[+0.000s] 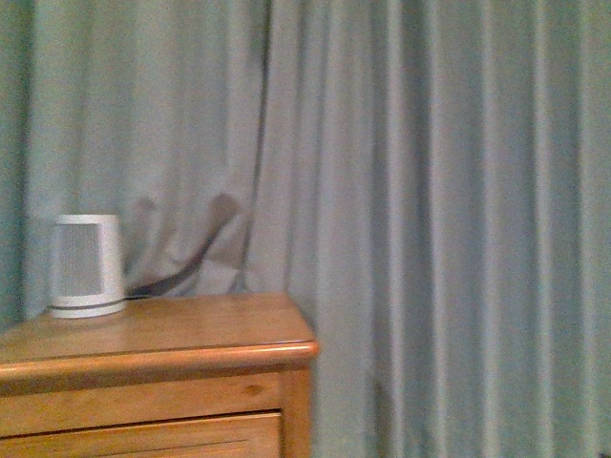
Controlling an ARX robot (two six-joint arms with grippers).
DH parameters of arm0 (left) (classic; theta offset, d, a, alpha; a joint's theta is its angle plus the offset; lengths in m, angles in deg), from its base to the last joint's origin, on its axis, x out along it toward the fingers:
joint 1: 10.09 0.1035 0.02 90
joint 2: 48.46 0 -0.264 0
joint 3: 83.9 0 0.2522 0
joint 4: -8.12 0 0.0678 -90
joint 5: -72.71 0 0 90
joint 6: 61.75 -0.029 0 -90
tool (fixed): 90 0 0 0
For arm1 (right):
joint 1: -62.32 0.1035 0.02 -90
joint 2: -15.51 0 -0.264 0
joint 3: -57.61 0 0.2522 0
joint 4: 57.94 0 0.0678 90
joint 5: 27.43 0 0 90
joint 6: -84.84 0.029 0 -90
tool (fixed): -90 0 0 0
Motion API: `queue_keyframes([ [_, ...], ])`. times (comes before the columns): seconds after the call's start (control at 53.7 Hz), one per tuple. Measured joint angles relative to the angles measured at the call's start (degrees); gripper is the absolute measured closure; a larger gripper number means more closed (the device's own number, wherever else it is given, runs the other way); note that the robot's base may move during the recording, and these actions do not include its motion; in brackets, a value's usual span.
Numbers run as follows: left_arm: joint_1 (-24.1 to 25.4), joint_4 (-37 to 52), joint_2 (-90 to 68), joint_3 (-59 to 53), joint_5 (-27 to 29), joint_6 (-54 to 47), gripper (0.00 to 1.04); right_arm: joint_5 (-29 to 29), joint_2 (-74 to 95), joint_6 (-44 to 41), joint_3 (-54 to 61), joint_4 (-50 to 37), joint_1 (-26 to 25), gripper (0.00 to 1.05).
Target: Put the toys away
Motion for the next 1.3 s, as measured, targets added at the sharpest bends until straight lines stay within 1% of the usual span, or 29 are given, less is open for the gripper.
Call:
queue_keyframes([
  [1.303,0.0,0.0,0.0,0.0,0.1,0.0,0.06,0.0,0.0,0.0,0.0,0.0,0.0,0.98],
])
